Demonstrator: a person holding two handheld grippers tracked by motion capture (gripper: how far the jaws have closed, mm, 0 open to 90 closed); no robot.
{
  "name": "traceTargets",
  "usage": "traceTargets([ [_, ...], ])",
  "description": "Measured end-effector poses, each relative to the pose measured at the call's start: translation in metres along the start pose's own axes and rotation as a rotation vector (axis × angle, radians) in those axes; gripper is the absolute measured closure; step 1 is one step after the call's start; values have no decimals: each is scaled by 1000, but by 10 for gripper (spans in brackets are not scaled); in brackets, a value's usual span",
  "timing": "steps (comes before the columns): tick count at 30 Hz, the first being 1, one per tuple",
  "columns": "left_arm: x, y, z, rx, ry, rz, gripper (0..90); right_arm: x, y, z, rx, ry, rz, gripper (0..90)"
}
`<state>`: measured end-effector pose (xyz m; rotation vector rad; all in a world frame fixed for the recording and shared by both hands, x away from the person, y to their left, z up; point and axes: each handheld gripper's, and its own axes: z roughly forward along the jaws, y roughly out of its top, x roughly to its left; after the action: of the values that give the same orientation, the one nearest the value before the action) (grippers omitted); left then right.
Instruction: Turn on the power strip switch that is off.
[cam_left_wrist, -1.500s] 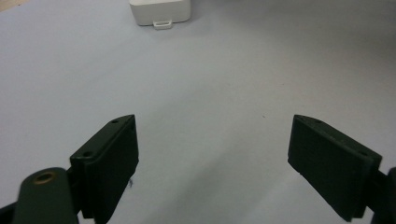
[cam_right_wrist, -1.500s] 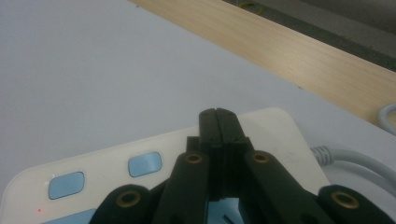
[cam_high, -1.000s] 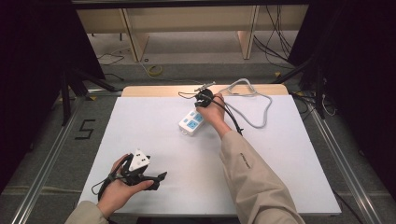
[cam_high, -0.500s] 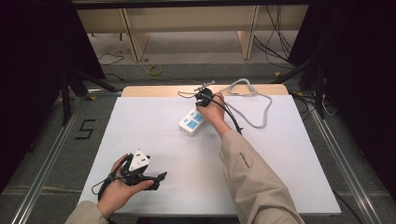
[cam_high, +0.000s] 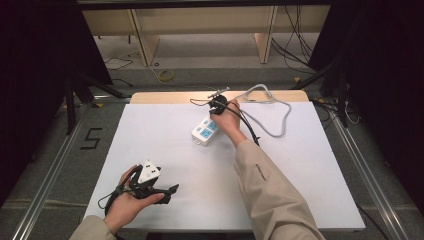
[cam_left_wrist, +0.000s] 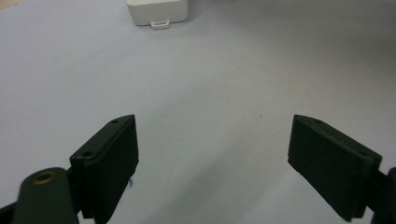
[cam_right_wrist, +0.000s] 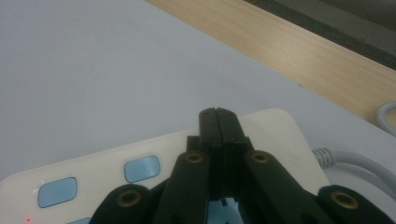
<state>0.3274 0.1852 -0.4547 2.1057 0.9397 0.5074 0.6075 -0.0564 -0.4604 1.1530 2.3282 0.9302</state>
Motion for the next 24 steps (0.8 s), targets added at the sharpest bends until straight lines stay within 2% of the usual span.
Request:
traceTargets([
  [13,0,0,0,0,0,0,159,1,0,1,5,-7,-7,900],
  [17,0,-1,-1,1,-1,0,159,0,1,1,12,-5,13,900],
  [24,0,-1,-1,2,1,2,159,1,1,2,20,-12,3,900],
])
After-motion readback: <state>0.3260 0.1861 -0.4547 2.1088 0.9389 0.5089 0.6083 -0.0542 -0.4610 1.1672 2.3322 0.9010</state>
